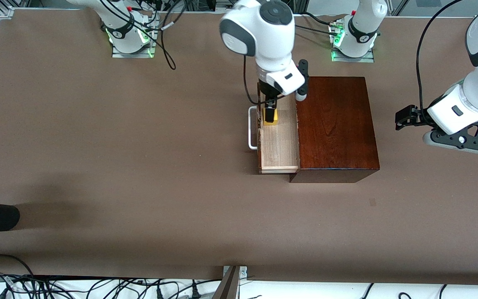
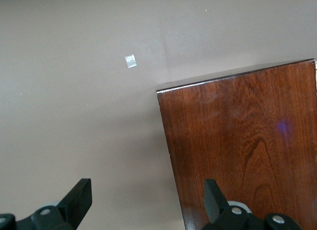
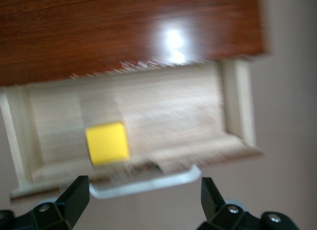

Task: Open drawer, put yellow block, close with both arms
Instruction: 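Raise the right gripper away while the left gripper moves toward the drawer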

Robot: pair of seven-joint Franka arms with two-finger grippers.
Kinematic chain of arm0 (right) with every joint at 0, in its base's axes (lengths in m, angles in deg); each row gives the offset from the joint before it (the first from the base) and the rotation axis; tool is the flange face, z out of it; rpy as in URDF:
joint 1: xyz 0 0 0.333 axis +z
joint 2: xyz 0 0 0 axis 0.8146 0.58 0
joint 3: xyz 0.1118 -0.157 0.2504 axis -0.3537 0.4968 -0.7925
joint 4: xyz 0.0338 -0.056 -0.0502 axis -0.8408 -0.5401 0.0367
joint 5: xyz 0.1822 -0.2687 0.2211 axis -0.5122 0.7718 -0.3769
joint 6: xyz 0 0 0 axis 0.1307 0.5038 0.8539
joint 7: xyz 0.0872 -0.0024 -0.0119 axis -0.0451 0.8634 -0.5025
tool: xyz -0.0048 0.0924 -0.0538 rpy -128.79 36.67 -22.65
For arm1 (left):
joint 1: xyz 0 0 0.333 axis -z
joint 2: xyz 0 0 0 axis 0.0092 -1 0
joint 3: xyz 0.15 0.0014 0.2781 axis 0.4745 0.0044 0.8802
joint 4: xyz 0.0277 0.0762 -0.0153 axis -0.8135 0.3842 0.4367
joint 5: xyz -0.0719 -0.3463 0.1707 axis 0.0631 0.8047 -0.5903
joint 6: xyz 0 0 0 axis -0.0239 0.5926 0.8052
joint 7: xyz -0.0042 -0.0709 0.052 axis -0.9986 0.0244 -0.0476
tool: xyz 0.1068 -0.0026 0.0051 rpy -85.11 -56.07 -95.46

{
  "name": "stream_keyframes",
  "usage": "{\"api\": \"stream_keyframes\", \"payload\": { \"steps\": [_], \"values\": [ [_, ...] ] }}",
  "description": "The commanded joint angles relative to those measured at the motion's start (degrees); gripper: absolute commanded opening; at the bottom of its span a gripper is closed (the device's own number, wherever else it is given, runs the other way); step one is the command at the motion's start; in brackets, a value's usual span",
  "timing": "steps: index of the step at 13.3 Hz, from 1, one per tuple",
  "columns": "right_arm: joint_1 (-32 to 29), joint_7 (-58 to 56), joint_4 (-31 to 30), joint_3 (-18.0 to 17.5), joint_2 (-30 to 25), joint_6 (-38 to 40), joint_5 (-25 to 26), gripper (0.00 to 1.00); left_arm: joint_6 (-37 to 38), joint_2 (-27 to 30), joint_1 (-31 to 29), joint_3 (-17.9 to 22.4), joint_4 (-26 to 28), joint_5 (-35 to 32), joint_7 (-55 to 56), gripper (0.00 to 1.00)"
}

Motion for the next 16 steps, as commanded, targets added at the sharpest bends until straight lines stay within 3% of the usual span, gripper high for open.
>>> {"api": "stream_keyframes", "payload": {
  "steps": [1,3,6,9,11,13,16],
  "values": [
    [-4.75,0.06,-1.65,0.11,-6.63,4.78,-1.5,1.0,0.73,0.37,0.03,-0.06,0.08,1.09,-1.2,1.0],
    [-9.31,0.06,-1.65,0.37,-10.5,8.82,-1.5,1.0,2.21,0.63,0.82,-1.54,-0.18,1.18,-1.12,1.0],
    [-17.57,0.41,-2.0,1.78,-14.64,10.16,-4.47,1.0,8.18,0.81,0.73,-7.95,-1.59,4.32,-1.38,1.0],
    [-20.41,0.41,-3.41,10.18,-18.58,15.33,-10.97,1.0,10.4,-0.59,1.43,-15.42,-1.68,9.26,-1.38,1.0],
    [-20.32,0.93,-7.17,16.35,-21.84,17.8,-14.41,1.0,9.43,-5.75,2.31,-21.04,-5.86,10.32,-0.5,1.0],
    [-20.32,5.66,-14.62,19.78,-26.4,16.93,-14.51,1.0,8.12,-11.29,6.68,-22.03,-10.18,11.45,-0.5,1.0],
    [-20.32,6.74,-19.4,23.65,-29.23,16.84,-14.51,1.0,0.59,-17.63,12.84,-22.03,-13.98,17.76,-0.5,1.0]
  ]
}}
